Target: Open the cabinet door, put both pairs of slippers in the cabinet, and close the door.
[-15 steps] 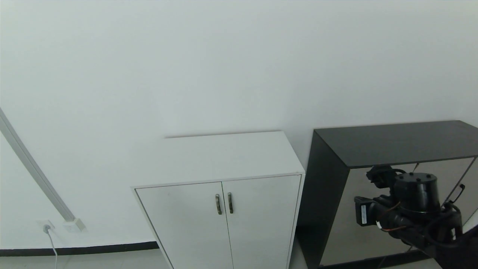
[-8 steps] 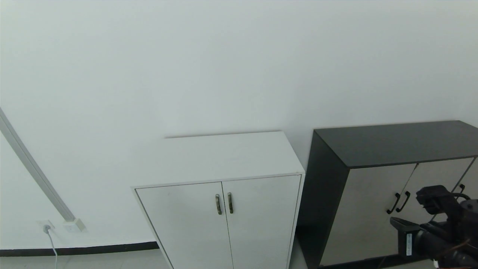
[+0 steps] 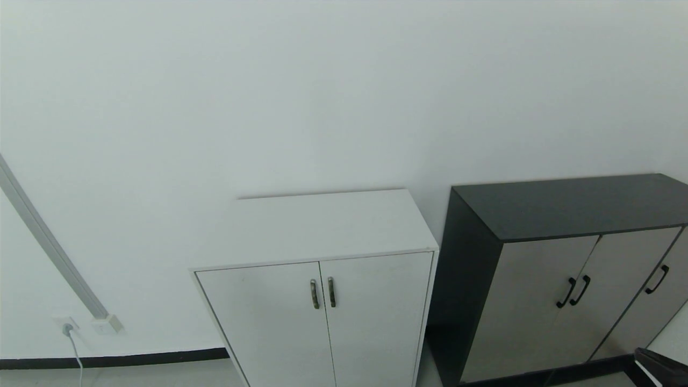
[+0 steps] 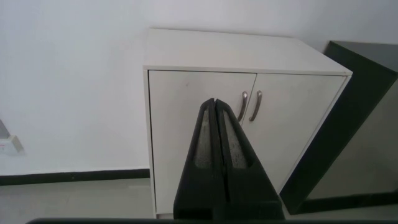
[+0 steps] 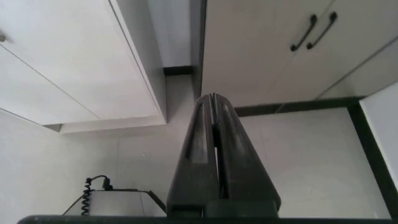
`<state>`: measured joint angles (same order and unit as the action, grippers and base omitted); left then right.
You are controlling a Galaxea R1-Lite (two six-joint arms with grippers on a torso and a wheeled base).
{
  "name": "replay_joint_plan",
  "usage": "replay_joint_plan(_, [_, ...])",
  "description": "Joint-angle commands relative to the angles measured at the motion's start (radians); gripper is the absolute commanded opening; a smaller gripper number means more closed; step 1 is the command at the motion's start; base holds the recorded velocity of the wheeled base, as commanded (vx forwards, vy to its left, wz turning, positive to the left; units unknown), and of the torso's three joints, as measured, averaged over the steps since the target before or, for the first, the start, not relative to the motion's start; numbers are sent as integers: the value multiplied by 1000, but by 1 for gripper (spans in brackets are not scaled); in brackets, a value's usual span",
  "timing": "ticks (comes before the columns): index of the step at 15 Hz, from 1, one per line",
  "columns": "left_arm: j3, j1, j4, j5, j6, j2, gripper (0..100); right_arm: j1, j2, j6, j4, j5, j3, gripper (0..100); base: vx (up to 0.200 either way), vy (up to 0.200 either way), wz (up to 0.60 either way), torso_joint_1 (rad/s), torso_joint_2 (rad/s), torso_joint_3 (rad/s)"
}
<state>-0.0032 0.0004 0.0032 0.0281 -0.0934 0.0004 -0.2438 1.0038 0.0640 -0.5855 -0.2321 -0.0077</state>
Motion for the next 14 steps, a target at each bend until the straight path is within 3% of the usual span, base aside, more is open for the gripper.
replay_joint_plan(1, [0, 0, 0, 1, 0, 1, 0, 0, -383, -39, 297, 25, -48, 0, 0, 0, 0, 0, 0, 0])
replay_joint_plan(3, [0, 1, 0, 1, -2, 1, 0, 0, -553, -39, 484, 97, -78, 0, 0, 0, 0, 0, 0, 0])
replay_joint_plan(6, [0, 0, 0, 1, -2, 1, 0, 0, -775, -44, 650, 183, -43, 0, 0, 0, 0, 0, 0, 0])
replay_joint_plan(9, [0, 0, 0, 1, -2, 1, 0, -2, -783, -52, 648, 198, -41, 0, 0, 0, 0, 0, 0, 0])
replay_joint_plan(12, [0, 0, 0, 1, -2, 1, 0, -11, -820, -216, 636, 214, -37, 0, 0, 0, 0, 0, 0, 0])
replay_joint_plan(14, [0, 1, 0, 1, -2, 0, 0, 6, -801, -227, 625, 214, -32, 0, 0, 0, 0, 0, 0, 0])
